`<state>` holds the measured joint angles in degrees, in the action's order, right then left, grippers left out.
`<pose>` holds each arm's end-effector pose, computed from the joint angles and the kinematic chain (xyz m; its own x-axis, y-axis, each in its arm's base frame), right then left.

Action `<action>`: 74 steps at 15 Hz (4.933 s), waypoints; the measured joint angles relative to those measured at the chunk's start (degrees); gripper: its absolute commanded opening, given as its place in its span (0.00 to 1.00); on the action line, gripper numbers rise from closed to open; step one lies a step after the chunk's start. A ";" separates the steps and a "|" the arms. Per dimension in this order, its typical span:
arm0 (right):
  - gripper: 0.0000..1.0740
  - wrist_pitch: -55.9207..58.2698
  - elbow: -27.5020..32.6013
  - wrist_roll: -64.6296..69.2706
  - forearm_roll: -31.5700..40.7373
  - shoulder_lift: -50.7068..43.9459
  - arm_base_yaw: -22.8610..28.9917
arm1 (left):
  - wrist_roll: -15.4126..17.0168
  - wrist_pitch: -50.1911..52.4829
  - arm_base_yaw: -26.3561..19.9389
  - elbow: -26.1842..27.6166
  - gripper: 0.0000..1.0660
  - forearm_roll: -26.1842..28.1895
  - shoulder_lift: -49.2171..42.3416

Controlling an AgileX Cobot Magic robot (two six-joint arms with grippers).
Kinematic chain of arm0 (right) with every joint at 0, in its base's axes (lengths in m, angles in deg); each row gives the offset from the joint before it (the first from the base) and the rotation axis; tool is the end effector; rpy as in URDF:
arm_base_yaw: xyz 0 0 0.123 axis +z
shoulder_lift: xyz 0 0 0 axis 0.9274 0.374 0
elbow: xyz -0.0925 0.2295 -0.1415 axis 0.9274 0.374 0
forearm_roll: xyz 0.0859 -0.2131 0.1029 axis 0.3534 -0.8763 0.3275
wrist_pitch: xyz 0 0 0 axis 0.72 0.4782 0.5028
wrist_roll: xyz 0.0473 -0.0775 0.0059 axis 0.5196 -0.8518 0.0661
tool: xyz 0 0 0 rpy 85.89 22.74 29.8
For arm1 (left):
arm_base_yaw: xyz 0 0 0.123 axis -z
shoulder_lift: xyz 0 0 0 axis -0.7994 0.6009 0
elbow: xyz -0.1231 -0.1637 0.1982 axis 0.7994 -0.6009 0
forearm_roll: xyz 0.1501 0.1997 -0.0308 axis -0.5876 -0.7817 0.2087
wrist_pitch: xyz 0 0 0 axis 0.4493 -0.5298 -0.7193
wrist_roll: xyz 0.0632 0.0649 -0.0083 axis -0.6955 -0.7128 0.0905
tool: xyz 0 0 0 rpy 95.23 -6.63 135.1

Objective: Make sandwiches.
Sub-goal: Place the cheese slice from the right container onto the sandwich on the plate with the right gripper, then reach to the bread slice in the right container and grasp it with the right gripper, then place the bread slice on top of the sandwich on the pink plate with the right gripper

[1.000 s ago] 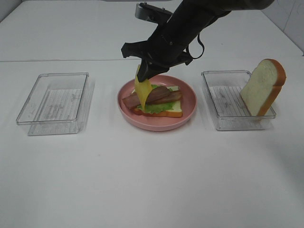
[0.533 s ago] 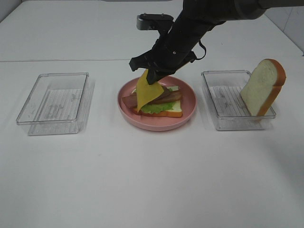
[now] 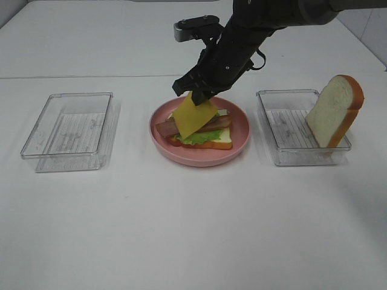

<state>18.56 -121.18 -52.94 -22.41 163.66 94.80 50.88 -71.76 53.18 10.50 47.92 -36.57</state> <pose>0.4268 0.2254 0.1711 -0.6911 -0.5061 -0.5160 -0.5974 0.8018 0.0137 -0.0087 -0.0007 0.2811 -0.4500 -0.0119 -0.8929 0.0040 0.9999 -0.0154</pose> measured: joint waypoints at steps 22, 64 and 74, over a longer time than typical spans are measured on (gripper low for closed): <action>0.91 21.60 0.00 11.29 -18.51 -18.79 -11.17 | 0.00 0.00 0.00 0.00 0.92 0.00 0.00; 0.00 27.79 0.00 10.20 5.50 -17.65 -29.22 | 0.00 0.00 0.00 0.00 0.92 0.00 0.00; 0.00 22.86 0.00 9.17 11.17 -17.65 -12.09 | 0.00 0.00 0.00 0.00 0.92 0.00 0.00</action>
<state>41.42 -121.18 -43.77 -11.24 146.01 82.71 50.88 -71.76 53.18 10.50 47.92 -36.57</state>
